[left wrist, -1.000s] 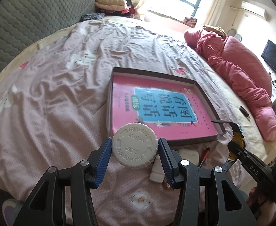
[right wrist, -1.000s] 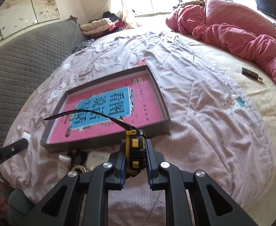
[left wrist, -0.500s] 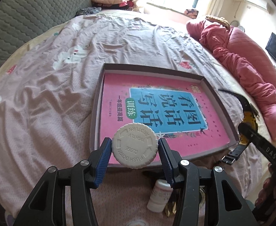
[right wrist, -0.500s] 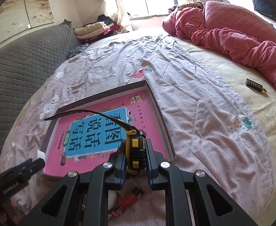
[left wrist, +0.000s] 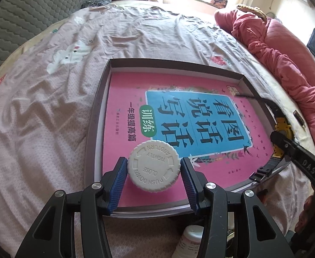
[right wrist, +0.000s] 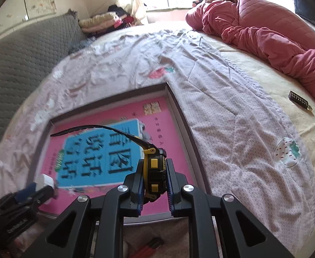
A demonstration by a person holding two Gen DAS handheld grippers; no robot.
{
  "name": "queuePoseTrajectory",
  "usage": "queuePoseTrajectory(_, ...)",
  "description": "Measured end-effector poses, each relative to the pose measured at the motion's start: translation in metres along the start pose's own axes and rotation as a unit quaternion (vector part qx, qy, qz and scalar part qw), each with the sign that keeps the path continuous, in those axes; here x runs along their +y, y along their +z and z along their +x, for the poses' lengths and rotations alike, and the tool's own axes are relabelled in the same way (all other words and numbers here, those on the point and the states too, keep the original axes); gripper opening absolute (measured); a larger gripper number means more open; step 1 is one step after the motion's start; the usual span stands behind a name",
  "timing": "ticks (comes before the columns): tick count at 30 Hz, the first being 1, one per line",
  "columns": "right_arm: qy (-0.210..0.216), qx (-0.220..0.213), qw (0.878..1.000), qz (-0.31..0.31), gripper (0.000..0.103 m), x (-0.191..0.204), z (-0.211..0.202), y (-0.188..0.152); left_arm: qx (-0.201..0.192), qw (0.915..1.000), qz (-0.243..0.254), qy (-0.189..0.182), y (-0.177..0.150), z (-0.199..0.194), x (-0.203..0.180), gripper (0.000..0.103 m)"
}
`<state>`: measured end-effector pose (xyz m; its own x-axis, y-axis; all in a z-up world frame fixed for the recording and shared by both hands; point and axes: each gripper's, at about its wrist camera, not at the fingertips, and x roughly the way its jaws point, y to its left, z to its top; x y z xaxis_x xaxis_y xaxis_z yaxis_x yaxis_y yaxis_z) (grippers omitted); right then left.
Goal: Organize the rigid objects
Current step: 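Carry the lid over the box with left tool while right tool lowers the tape measure into the box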
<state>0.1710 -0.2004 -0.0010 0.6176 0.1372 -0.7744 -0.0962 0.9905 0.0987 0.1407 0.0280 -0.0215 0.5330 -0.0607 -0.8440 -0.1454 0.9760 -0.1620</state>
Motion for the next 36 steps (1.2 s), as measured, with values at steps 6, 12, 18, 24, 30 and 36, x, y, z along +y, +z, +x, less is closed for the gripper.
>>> queuePoseTrajectory(6,-0.025,0.015,0.999,-0.019,0.018,0.001,0.008,-0.007,0.002,1.0000,0.000,0.001,-0.002,0.004,0.000,0.052)
queuePoseTrajectory(12,-0.043,0.027,0.999,-0.012,0.018,-0.006,0.014,-0.013,0.001,1.0000,0.002,0.006,-0.002,0.004,0.000,0.052)
queuePoseTrajectory(18,-0.057,0.031,0.998,-0.013,0.018,-0.009,0.014,-0.013,0.003,0.9998,0.015,0.015,-0.003,0.007,-0.005,0.052)
queuePoseTrajectory(24,-0.057,0.027,0.998,-0.005,0.018,-0.014,0.009,-0.014,0.006,0.9994,0.021,0.028,-0.002,0.008,-0.010,0.052)
queuePoseTrajectory(30,-0.054,0.022,0.998,-0.004,0.022,-0.015,0.004,-0.016,0.009,0.9984,0.028,0.047,-0.005,0.008,-0.011,0.052)
queuePoseTrajectory(36,-0.047,0.011,0.999,-0.004,0.023,-0.015,-0.006,-0.020,0.018,0.9978,0.024,0.059,-0.009,0.011,-0.006,0.052)
